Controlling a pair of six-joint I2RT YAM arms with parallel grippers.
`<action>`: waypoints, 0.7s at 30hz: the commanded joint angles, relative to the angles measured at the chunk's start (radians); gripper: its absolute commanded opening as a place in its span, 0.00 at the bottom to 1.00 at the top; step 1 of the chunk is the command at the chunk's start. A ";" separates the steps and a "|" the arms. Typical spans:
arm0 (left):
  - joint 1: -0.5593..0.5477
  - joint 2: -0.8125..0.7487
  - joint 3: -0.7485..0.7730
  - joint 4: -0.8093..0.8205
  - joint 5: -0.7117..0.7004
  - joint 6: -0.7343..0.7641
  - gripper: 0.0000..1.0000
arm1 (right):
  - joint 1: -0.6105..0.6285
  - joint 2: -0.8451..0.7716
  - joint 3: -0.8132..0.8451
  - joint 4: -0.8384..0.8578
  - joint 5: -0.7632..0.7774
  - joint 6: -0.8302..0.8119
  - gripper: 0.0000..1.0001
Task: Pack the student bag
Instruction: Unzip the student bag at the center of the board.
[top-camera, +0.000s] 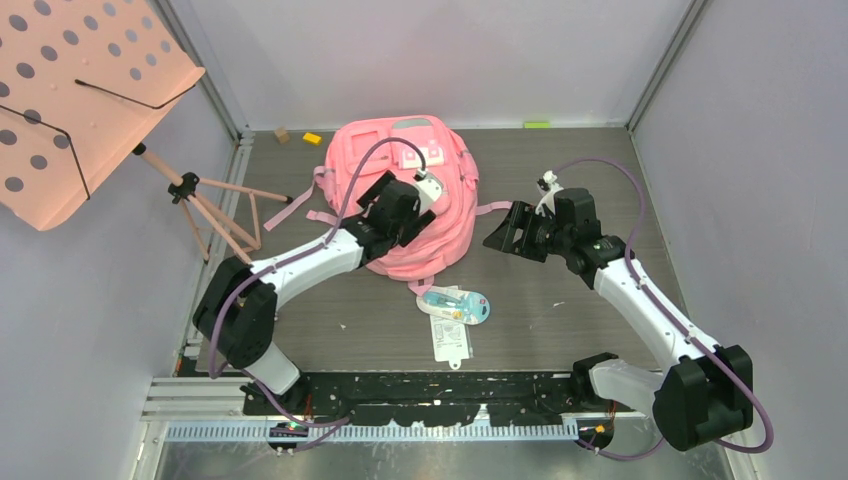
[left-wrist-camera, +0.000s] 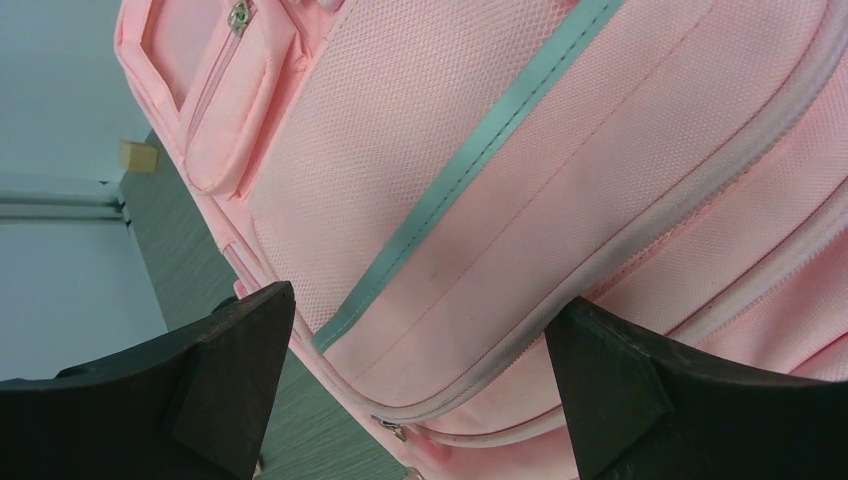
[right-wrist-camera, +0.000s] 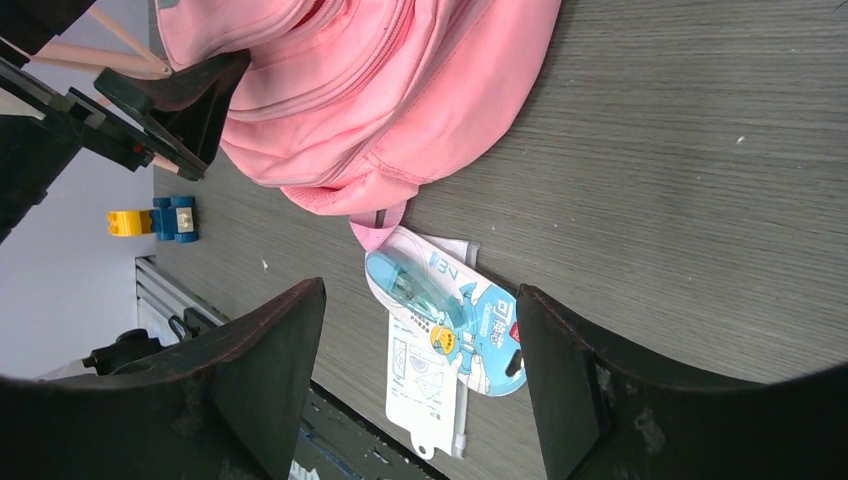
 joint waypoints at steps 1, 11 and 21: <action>0.074 -0.064 0.050 0.059 0.092 -0.049 0.96 | -0.002 -0.001 0.005 0.017 -0.021 0.006 0.76; 0.171 -0.033 0.066 0.014 0.336 -0.095 0.96 | -0.002 0.046 -0.002 0.001 -0.078 -0.015 0.75; 0.220 -0.051 0.081 -0.019 0.456 -0.119 0.96 | -0.002 0.070 -0.009 -0.014 -0.113 -0.038 0.73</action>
